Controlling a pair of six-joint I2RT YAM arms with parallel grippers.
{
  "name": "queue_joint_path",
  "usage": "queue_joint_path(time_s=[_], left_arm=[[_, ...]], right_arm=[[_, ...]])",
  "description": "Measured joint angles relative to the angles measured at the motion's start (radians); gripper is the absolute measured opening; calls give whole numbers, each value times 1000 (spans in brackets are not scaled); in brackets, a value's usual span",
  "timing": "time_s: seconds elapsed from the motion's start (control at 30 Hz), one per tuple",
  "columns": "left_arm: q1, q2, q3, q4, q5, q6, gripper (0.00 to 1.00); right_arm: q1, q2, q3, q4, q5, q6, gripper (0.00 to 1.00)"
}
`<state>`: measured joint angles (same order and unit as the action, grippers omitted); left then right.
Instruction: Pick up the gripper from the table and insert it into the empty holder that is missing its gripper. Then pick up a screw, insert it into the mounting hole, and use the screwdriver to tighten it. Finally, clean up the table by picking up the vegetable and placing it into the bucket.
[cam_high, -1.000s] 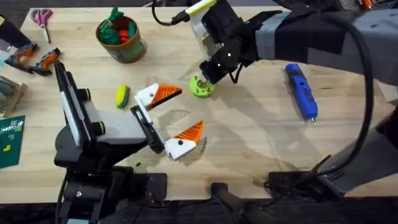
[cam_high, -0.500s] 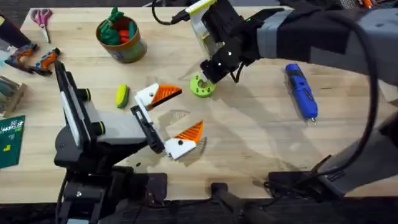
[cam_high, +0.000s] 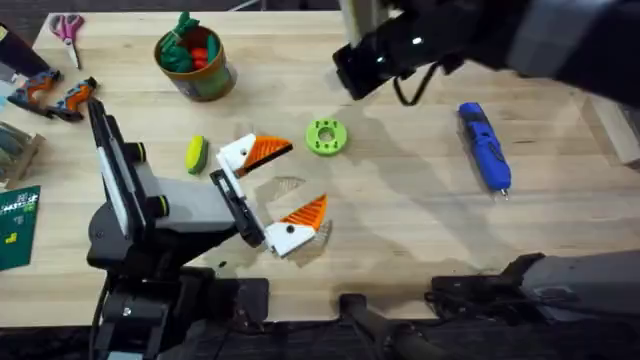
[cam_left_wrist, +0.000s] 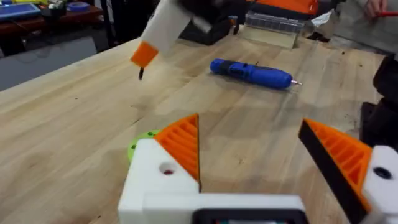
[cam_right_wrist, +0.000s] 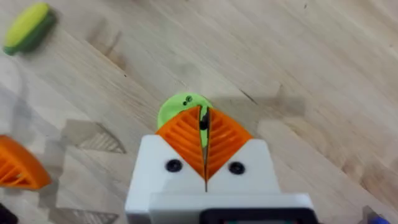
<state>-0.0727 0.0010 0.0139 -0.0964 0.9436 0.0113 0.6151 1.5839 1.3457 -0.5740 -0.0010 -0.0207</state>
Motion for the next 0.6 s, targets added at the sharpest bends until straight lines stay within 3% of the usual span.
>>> queue_joint_path(time_s=[0.13,0.33,0.6], left_arm=[[0,0,0,0,0,0,986],[0,0,0,0,0,0,986],[0,0,0,0,0,0,985]], right_arm=[[0,-73,31,-83,-39,14,6],[27,-92,167,-224,-133,16,6],[203,-92,246,-224,-166,16,6]])
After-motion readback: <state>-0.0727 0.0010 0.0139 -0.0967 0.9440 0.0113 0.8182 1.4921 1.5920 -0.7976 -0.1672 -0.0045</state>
